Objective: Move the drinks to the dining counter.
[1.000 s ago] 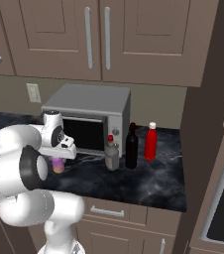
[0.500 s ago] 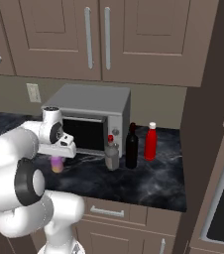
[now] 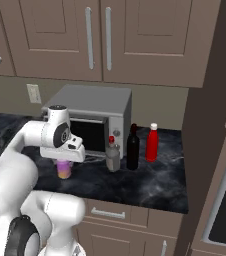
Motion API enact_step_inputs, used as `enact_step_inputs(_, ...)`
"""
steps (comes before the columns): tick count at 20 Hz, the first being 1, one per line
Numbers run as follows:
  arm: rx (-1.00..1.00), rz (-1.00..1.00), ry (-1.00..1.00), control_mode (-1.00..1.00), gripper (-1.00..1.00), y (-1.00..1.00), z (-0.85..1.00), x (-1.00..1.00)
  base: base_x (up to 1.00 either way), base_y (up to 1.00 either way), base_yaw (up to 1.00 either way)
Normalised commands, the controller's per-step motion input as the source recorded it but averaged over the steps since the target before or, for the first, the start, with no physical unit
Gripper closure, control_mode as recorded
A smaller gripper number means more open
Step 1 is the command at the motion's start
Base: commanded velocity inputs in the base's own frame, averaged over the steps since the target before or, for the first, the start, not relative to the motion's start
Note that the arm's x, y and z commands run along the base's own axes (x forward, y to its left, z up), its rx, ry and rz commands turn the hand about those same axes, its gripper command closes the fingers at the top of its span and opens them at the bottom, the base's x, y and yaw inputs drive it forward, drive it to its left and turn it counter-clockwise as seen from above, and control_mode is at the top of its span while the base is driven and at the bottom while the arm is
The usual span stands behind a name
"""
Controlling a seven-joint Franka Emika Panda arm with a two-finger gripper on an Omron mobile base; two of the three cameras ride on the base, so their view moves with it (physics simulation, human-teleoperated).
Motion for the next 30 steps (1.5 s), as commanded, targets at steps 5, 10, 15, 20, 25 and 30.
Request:
enact_step_inputs(5, 0.00, 0.00, 0.00, -1.00, 1.00, -0.47, 0.59, -0.38, 0.00, 0.00, 0.00)
enact_step_inputs(10, 0.00, 0.00, 0.00, -1.00, 1.00, -0.26, 0.76, -0.22, 0.00, 0.00, 0.00)
enact_step_inputs(15, 0.00, 0.00, 0.00, -1.00, 1.00, -0.02, 0.79, -0.18, 0.00, 0.00, 0.00)
enact_step_inputs(20, 0.00, 0.00, 0.03, -1.00, 1.00, 0.00, 0.87, 0.00, 0.00, 0.00, 0.00)
enact_step_inputs(25, 0.00, 0.00, 0.11, -1.00, 1.00, 0.00, 0.68, 0.00, 0.00, 0.00, 0.00)
enact_step_inputs(30, 0.00, 0.00, 0.15, -1.00, 1.00, 0.01, 0.39, 0.00, 0.00, 0.00, 0.00)
